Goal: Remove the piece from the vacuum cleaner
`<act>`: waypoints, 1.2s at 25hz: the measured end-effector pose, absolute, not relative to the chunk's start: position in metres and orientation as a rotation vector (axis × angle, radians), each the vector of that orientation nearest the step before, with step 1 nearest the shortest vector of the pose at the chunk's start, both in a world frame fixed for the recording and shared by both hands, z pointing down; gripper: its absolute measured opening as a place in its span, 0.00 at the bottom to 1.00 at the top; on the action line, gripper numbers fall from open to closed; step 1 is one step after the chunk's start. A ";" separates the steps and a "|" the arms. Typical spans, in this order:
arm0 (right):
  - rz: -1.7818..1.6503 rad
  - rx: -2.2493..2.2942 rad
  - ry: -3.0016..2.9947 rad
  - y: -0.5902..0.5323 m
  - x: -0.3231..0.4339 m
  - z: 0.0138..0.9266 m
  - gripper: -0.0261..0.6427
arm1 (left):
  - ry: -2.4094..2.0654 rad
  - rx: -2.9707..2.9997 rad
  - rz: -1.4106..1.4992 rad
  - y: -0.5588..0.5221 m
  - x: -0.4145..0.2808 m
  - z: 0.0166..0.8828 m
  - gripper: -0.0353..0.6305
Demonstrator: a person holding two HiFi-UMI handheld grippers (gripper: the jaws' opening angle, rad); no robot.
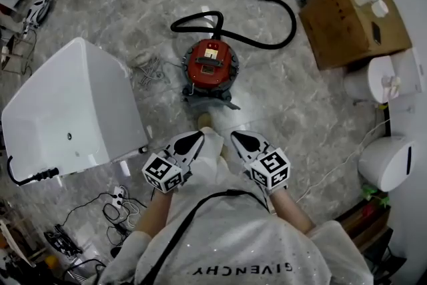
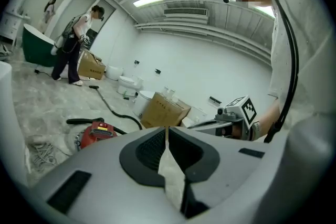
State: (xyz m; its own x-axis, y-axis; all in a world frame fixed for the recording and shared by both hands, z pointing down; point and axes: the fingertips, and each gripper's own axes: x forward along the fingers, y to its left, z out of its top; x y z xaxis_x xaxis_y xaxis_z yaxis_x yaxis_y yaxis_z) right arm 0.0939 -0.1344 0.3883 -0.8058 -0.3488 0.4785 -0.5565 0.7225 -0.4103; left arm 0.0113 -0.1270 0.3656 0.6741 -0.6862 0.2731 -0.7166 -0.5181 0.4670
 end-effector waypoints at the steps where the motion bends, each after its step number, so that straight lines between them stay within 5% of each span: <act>1: 0.782 0.706 -2.551 -0.139 0.093 0.392 0.06 | -1.044 2.345 0.065 -0.135 0.016 0.369 0.08; 5: 0.783 0.701 -2.518 -0.154 0.083 0.415 0.06 | -0.934 2.355 0.070 -0.161 0.026 0.390 0.09; 14: 0.791 0.592 -2.510 -0.177 0.037 0.483 0.06 | -0.858 2.245 0.165 -0.179 0.018 0.478 0.29; 25: 0.633 0.379 -2.371 -0.181 0.027 0.604 0.07 | -0.984 2.216 0.513 -0.205 -0.029 0.622 0.34; 30: 0.585 0.447 -2.266 -0.201 0.041 0.660 0.15 | -0.944 2.298 0.782 -0.207 -0.033 0.679 0.49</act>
